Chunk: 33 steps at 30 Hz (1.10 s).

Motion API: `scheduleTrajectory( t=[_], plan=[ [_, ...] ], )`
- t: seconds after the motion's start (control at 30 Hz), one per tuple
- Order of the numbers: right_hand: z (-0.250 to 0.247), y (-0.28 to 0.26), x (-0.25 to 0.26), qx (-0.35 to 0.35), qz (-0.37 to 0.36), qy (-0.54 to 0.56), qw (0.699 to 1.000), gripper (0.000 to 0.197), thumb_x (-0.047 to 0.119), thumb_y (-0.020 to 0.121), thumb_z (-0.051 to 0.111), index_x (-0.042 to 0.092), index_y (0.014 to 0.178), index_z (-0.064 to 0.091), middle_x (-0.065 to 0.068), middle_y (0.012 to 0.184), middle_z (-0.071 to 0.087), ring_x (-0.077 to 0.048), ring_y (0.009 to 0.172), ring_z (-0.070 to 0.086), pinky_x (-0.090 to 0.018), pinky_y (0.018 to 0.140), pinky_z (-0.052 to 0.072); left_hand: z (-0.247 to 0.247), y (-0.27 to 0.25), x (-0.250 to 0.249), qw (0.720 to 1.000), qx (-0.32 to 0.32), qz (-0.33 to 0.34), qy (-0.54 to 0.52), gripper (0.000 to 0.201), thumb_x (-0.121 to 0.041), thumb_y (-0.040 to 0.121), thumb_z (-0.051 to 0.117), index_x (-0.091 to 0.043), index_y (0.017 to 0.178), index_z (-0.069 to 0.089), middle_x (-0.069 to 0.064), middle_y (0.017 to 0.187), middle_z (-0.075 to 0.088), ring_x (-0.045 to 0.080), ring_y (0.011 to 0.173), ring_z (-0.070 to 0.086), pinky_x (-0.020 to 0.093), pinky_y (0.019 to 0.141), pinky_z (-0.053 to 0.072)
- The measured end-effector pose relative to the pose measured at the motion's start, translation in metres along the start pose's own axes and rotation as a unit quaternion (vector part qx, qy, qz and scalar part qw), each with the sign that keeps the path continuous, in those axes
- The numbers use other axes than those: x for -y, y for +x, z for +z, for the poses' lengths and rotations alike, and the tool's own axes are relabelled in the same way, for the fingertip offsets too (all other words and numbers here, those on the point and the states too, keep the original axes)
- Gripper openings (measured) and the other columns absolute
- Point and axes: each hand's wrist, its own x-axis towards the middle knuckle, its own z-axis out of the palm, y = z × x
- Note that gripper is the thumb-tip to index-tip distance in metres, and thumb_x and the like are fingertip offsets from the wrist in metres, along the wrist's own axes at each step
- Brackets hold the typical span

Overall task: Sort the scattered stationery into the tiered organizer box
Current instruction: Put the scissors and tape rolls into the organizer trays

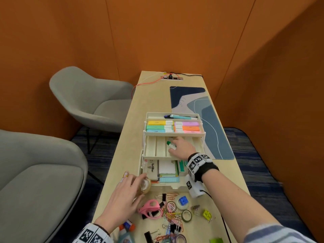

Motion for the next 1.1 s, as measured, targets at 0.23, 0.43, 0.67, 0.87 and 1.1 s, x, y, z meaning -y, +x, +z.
scheduleTrajectory(
  t=[0.23, 0.43, 0.67, 0.87, 1.1],
  plan=[
    [0.011, -0.005, -0.003, -0.055, 0.019, 0.071, 0.996, 0.051, 0.034, 0.081, 0.059, 0.015, 0.127, 0.046, -0.006, 0.130, 0.041, -0.024, 0.110, 0.052, -0.038, 0.091, 0.047, 0.003, -0.007, 0.000, 1.000, 0.009, -0.007, 0.001, 0.060, -0.037, 0.090, 0.056, -0.034, 0.143, 0.027, -0.013, 0.119, 0.042, 0.007, 0.114, 0.043, 0.021, 0.088, 0.040],
    [0.015, -0.002, 0.006, -0.062, 0.033, 0.110, 0.991, 0.046, 0.020, 0.079, 0.061, 0.011, 0.121, 0.043, -0.013, 0.123, 0.039, -0.031, 0.112, 0.046, -0.042, 0.099, 0.043, 0.004, -0.003, -0.007, 1.000, 0.015, -0.005, 0.007, 0.063, -0.036, 0.090, 0.058, -0.035, 0.144, 0.026, -0.014, 0.116, 0.043, 0.002, 0.099, 0.042, 0.020, 0.081, 0.041],
    [0.025, -0.018, 0.009, -0.191, 0.002, -0.078, 0.978, 0.028, 0.028, 0.091, 0.046, 0.018, 0.116, 0.055, -0.005, 0.112, 0.051, -0.023, 0.103, 0.047, -0.038, 0.089, 0.038, 0.000, -0.005, -0.007, 1.000, 0.001, -0.006, 0.001, 0.062, -0.035, 0.091, 0.057, -0.034, 0.145, 0.026, -0.014, 0.119, 0.043, 0.002, 0.103, 0.043, 0.021, 0.085, 0.042],
    [0.030, -0.043, 0.008, -0.140, 0.008, -0.088, 0.986, 0.032, 0.029, 0.096, 0.034, 0.020, 0.113, 0.059, -0.003, 0.123, 0.052, -0.022, 0.117, 0.044, -0.052, 0.107, 0.018, -0.014, 0.030, -0.022, 0.999, -0.015, 0.031, 0.041, 0.061, -0.028, 0.093, 0.055, -0.033, 0.146, 0.025, -0.007, 0.123, 0.043, 0.007, 0.106, 0.041, 0.021, 0.091, 0.038],
    [0.037, -0.116, -0.025, -0.203, 0.031, 0.024, 0.978, 0.030, 0.023, 0.093, 0.045, 0.027, 0.120, 0.059, 0.000, 0.125, 0.049, -0.019, 0.122, 0.041, -0.047, 0.109, 0.019, -0.026, 0.128, -0.062, 0.970, -0.023, 0.164, 0.176, 0.070, 0.005, 0.082, 0.055, -0.024, 0.141, 0.030, 0.001, 0.121, 0.045, 0.017, 0.108, 0.043, 0.029, 0.090, 0.041]
  ],
)
